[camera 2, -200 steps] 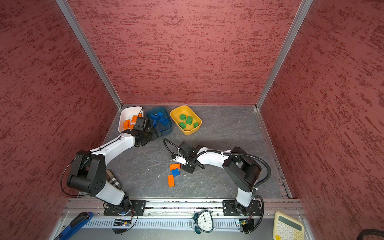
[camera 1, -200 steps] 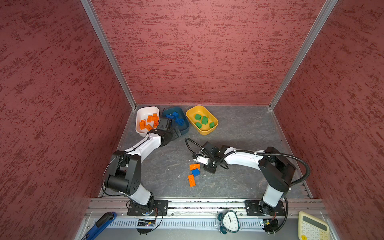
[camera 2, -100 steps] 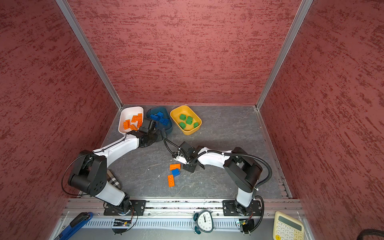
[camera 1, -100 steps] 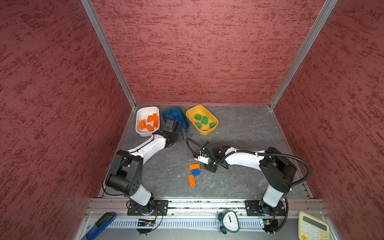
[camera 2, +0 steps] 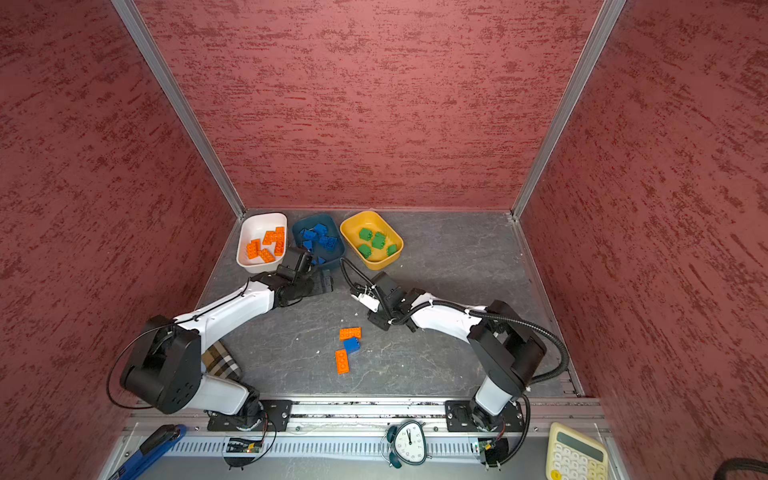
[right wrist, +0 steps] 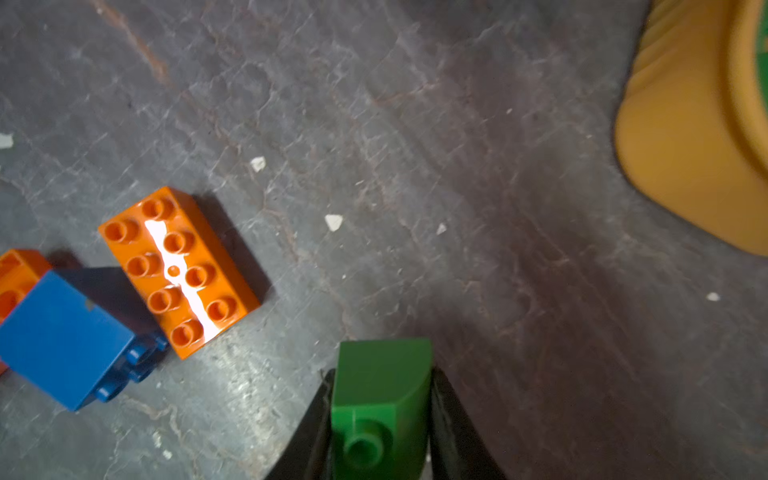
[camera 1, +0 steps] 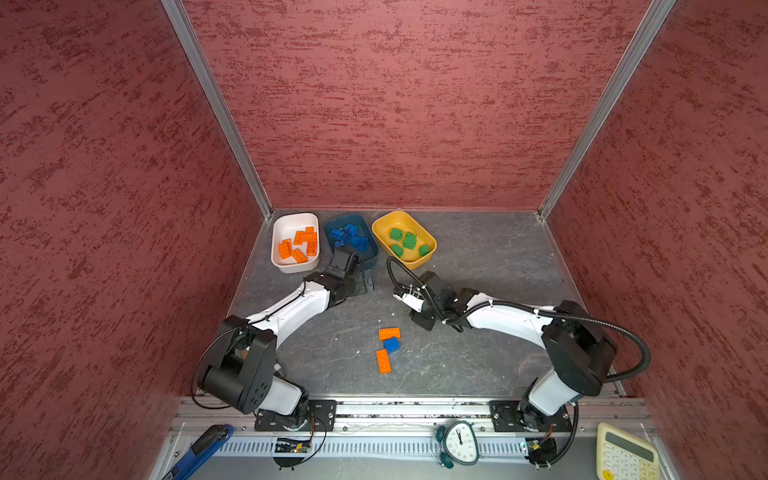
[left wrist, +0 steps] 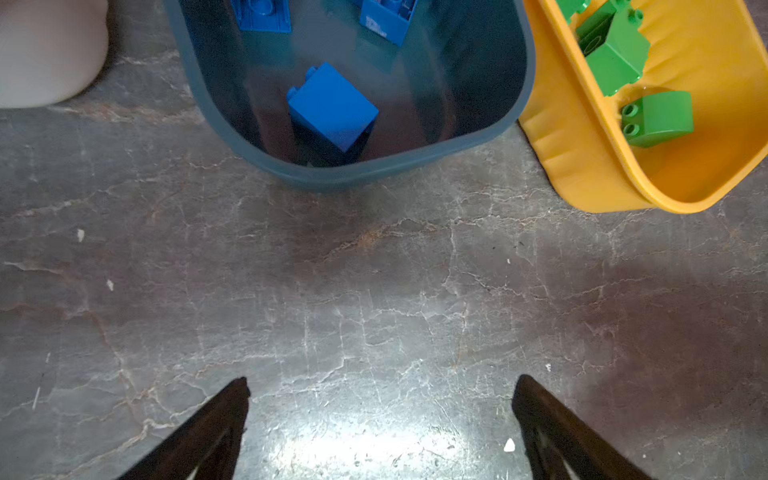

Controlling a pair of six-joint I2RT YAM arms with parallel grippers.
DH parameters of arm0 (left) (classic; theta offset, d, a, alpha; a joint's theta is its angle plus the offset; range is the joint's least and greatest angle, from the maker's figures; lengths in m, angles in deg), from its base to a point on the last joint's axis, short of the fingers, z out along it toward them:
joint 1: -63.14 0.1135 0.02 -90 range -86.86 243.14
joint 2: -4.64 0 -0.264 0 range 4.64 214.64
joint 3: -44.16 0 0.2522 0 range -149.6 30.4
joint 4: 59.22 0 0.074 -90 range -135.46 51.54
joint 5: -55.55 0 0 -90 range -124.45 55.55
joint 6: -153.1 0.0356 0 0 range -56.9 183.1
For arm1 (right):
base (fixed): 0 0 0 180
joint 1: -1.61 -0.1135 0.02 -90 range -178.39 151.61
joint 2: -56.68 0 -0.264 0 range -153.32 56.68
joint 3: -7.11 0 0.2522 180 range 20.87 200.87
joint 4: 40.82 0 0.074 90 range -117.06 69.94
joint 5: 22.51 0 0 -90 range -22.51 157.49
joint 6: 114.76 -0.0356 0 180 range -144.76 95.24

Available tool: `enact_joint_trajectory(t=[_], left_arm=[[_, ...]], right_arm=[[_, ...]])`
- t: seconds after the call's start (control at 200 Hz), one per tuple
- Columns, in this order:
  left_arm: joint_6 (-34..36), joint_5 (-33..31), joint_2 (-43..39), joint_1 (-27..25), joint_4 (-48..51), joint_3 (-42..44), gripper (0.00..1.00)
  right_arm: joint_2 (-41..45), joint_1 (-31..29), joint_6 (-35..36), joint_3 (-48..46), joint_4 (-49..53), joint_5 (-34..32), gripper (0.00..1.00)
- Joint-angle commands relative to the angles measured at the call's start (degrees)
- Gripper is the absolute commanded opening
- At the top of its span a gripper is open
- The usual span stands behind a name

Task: Sort the legos into containers by color
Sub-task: 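Carry green brick into yellow bin and open right gripper while left gripper moves to pile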

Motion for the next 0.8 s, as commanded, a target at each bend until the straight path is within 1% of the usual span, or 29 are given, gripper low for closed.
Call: enact_joint_trajectory(t=[0.0, 0.13, 0.301, 0.381, 0.471, 0.526, 0.591, 0.646, 0.691, 0.746, 0.761, 0.796], left_arm=[[1.23, 1.25, -1.48, -0.56, 0.69, 0.4, 0.99], [2.96, 2.11, -1.55, -2.18, 2.81, -0.64, 0.99], [3.49, 0.7, -1.56, -5.54, 7.04, -1.51, 0.99], [2.86, 1.21, -1.54, -6.67, 8.18, -1.45, 0.99], [3.33, 2.04, -1.58, -8.34, 8.95, -1.53, 0.99], [4.33, 2.96, -1.31, -9.54, 10.0, -2.04, 0.99], [6.5, 5.74, -0.61, -10.67, 11.56, -2.94, 0.99], [7.96, 6.65, 0.35, -11.99, 13.75, -4.12, 1.0], [9.15, 6.34, 1.14, -13.36, 15.74, -4.89, 1.0], [10.76, 5.89, 2.14, -14.97, 17.95, -6.01, 0.99], [11.24, 5.83, 2.41, -15.41, 18.55, -6.3, 0.99], [12.48, 5.94, 3.01, -16.29, 19.82, -6.98, 0.98]], right_arm=[[2.76, 3.12, -4.76, -0.3, -9.3, 1.7, 0.16], [1.76, 7.14, -13.15, 0.87, -17.66, 4.91, 0.16], [-4.94, 11.47, -23.2, 6.53, -24.85, 5.58, 0.18], [-9.4, 12.94, -25.7, 10.91, -25.44, 5.16, 0.18], [-14.85, 14.16, -26.83, 16.74, -24.03, 3.5, 0.19], [-17.87, 14.7, -27.09, 19.83, -23.96, 2.09, 0.2], [-20.87, 15.23, -26.82, 23.19, -23.75, 0.5, 0.22], [-22.85, 15.51, -26.77, 25.69, -23.12, -0.87, 0.28], [-24.2, 15.61, -26.95, 28.27, -21.56, -2.04, 0.34], [-25.16, 15.65, -26.98, 30.65, -19.68, -2.9, 0.45], [-25.25, 15.7, -27.06, 31.16, -19.11, -2.94, 0.51], [-25.23, 15.7, -27.02, 32.03, -18.18, -2.46, 0.59]])
